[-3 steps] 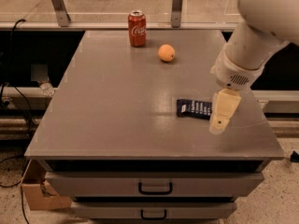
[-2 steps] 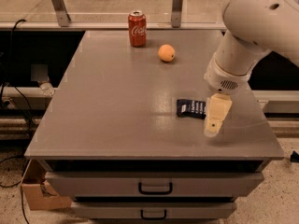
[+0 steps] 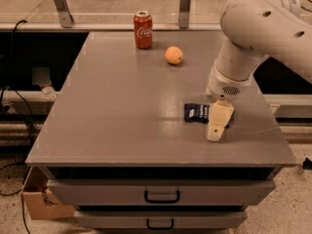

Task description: Pick rxbar blueberry

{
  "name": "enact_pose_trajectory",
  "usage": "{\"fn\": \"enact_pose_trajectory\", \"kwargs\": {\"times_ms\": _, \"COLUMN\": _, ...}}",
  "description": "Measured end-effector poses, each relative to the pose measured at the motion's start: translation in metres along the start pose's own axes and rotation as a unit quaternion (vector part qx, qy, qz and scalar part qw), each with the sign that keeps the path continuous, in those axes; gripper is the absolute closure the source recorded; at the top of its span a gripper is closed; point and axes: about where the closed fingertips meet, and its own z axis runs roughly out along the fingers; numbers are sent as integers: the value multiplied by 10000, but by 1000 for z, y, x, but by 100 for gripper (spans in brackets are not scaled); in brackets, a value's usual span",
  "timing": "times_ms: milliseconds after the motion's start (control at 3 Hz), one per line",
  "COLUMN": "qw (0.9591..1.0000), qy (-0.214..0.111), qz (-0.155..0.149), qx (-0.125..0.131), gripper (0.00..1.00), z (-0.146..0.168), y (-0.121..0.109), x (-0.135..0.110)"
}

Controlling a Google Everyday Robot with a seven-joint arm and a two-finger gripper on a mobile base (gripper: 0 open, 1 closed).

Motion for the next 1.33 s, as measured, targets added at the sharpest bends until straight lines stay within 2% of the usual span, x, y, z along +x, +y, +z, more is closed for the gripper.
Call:
{"fn": "enact_pose_trajectory", "kwargs": {"times_ms": 1000, "qw": 10000, "qy": -7, "qz": -39, "qx": -57, "gripper": 87, "z": -12, "y": -1, "x": -3}}
{"fn": "enact_pose_trajectory", "kwargs": {"times_ms": 1333, "qw": 10000, "qy": -9, "qz": -41, "qx": -56, "gripper": 100, "z": -13, "y": -1, "x": -3}}
